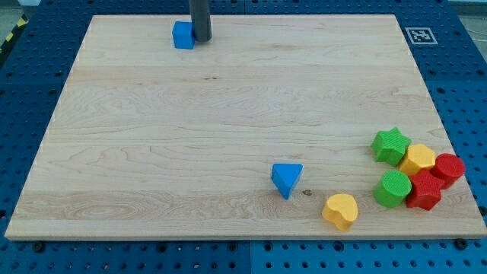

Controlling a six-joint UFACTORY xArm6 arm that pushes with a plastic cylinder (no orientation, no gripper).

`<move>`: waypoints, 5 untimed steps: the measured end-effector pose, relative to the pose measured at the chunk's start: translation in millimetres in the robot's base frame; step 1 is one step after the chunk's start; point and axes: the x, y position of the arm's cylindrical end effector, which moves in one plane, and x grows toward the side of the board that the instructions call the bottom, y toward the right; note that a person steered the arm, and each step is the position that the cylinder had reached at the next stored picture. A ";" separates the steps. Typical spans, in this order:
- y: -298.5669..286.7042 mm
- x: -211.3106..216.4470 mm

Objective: Move your arm to the top left of the board

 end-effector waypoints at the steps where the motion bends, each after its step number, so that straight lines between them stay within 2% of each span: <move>1: -16.8 -11.9; 5: -104.5 -23.1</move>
